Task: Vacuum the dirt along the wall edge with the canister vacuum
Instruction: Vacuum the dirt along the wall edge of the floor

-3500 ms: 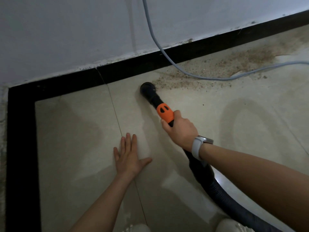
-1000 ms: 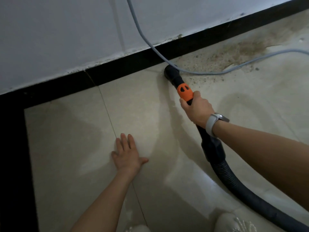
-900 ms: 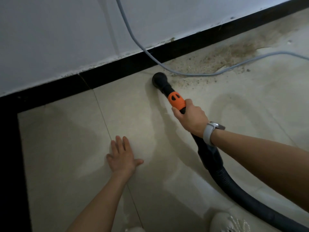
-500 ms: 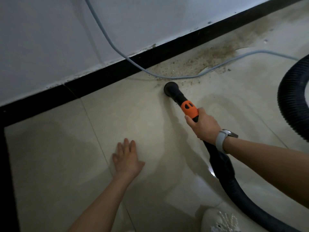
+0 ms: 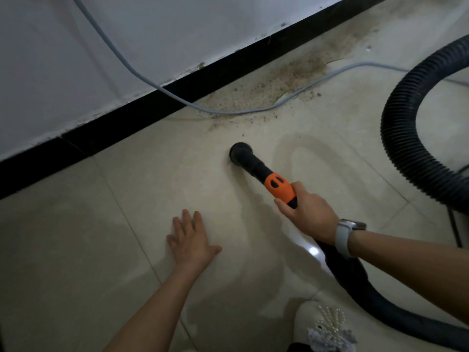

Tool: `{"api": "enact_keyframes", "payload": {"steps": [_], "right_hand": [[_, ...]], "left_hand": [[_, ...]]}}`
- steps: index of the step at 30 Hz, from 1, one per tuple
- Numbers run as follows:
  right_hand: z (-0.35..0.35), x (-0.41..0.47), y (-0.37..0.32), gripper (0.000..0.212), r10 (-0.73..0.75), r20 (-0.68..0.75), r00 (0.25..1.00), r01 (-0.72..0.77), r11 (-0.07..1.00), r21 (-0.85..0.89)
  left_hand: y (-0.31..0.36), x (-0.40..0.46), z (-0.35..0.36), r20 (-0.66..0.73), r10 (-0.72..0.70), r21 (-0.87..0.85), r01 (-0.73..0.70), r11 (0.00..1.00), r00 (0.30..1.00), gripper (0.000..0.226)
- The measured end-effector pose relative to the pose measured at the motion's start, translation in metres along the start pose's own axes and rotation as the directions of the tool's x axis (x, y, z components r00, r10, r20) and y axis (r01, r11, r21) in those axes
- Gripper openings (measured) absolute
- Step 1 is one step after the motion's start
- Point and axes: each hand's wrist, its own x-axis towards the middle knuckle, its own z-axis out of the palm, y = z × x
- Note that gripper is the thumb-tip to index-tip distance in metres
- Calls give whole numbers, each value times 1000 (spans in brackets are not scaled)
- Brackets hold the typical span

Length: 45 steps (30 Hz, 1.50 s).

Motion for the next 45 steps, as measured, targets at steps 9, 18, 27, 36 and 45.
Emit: {"api": "enact_keyframes", "payload": {"steps": [9, 18, 27, 36, 45], "right_hand": [[-11, 13, 9, 36, 72, -149, 986, -67, 997, 35], [7, 36, -26, 36, 8, -44, 999, -6, 999, 47], [-23, 36, 17, 35, 249, -134, 959, -217, 951, 219], [-22, 22, 33, 34, 348, -114, 931, -307, 911, 276], [9, 27, -23, 37, 122, -61, 991, -113, 984, 137]], "left_hand": [[-2, 1, 1, -20, 0, 5, 0, 1000, 1000, 105], [-1, 2, 0, -25, -7, 1, 7, 1000, 1000, 107], [11, 3, -6, 5, 48, 40, -48, 998, 999, 103], [24, 9, -6, 38, 67, 76, -69, 995, 997, 105], [18, 8, -9, 31, 95, 86, -98, 991, 995, 103]]}}
